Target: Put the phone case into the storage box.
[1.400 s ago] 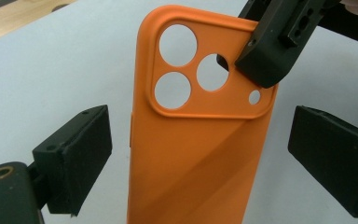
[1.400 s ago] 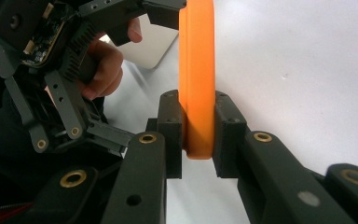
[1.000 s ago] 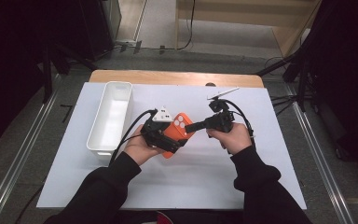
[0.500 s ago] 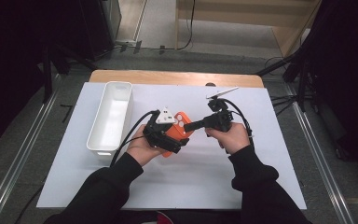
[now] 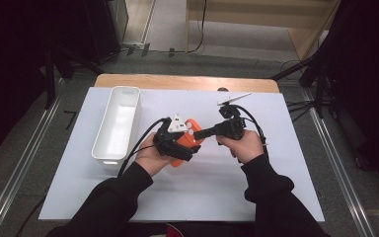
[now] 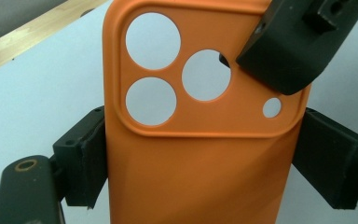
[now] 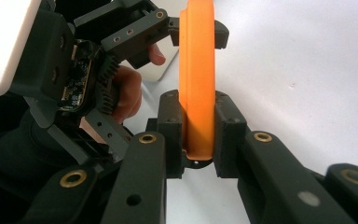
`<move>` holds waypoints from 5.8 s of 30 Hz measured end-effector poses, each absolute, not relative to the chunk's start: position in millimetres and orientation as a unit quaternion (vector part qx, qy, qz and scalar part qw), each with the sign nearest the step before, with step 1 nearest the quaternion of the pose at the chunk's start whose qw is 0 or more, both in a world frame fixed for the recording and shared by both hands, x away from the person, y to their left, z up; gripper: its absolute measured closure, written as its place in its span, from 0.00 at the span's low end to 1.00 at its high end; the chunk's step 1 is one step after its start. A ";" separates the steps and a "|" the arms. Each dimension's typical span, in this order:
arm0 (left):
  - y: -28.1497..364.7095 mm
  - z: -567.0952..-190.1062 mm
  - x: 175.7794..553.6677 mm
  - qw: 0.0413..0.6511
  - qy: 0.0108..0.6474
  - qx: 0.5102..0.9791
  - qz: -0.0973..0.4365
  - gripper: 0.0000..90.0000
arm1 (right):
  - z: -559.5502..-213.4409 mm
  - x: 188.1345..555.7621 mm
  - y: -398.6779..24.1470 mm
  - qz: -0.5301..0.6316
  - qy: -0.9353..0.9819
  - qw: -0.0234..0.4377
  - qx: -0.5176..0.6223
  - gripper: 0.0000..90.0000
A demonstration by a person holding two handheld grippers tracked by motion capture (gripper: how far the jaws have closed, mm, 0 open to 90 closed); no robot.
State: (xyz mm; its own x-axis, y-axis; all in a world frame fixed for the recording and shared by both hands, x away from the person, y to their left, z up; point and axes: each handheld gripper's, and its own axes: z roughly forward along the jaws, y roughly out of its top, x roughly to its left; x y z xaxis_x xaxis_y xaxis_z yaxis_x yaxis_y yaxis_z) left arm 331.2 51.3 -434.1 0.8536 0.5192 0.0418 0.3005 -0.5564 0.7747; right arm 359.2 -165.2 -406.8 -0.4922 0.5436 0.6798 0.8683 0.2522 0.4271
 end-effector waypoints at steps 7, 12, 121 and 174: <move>50.6 -431.4 330.0 0.408 0.235 0.872 0.136 0.17 | -406.2 359.4 -167.2 -0.406 -0.762 0.204 -0.462 0.83; 50.2 -429.8 329.7 0.406 0.235 0.873 0.131 0.17 | -405.6 358.6 -167.7 -0.407 -0.762 0.205 -0.460 0.83; 102.7 -388.7 350.7 0.457 0.336 0.824 0.026 0.17 | -429.5 288.9 -203.9 -0.448 -0.828 0.035 -0.336 0.32; 132.7 -368.8 354.9 0.481 0.368 0.795 0.031 0.17 | -483.2 229.5 -241.1 -0.437 -0.837 -0.014 -0.329 0.30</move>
